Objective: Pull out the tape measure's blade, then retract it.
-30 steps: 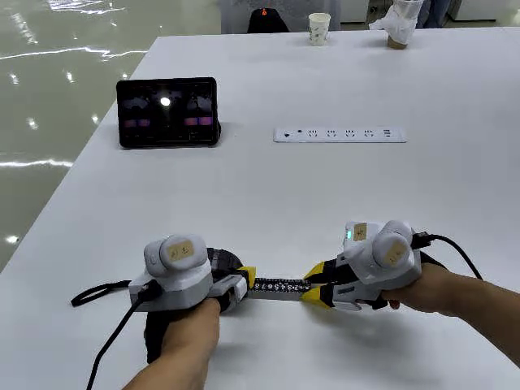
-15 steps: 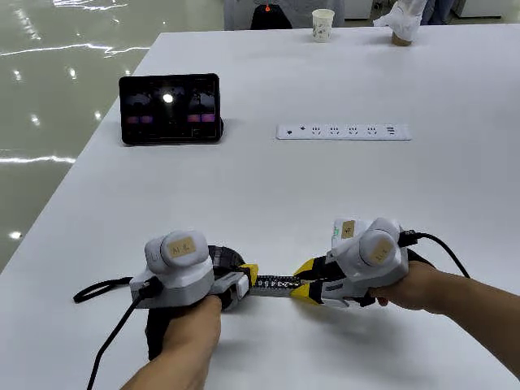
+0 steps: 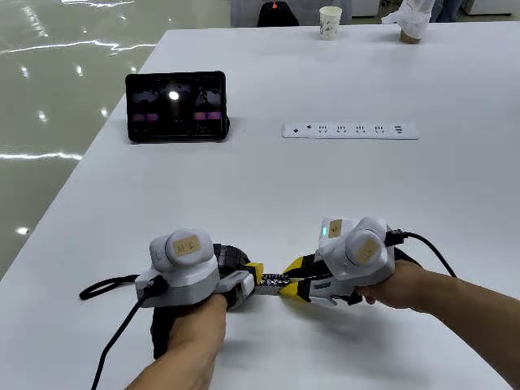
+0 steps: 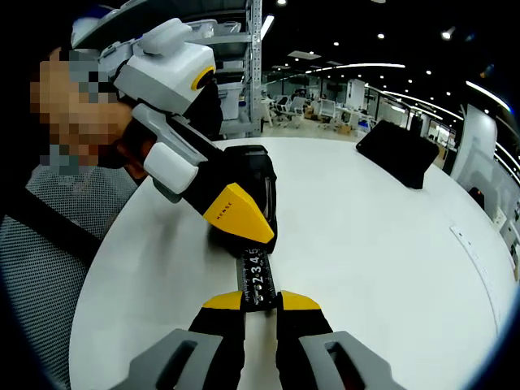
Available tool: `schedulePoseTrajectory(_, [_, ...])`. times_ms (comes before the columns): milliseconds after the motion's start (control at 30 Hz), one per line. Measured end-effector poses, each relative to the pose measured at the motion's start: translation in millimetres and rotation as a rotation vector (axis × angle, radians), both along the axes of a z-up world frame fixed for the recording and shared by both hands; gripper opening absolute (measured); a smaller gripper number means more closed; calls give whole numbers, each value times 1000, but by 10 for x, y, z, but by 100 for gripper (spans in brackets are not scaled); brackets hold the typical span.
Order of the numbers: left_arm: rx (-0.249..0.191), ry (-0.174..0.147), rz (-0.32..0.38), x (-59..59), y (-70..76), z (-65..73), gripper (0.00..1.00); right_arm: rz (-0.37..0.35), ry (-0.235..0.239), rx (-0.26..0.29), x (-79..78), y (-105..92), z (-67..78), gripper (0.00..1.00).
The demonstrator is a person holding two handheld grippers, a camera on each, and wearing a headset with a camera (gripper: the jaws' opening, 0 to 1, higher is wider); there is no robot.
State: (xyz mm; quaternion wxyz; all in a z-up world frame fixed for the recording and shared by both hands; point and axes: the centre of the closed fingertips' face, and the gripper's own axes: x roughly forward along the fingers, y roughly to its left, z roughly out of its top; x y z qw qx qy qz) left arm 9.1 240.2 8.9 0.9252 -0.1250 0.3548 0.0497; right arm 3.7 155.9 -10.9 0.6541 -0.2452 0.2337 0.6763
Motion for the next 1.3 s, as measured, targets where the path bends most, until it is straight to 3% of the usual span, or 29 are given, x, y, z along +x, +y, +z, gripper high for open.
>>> schedulePoseTrajectory(767, [-15,3,6,-2,10,-2,62,38,-2,16,-44,355,-7,11])
schedulePoseTrajectory(1300, [-8,7,-10,5,4,-9,64,59,-26,2,-42,357,-20,12])
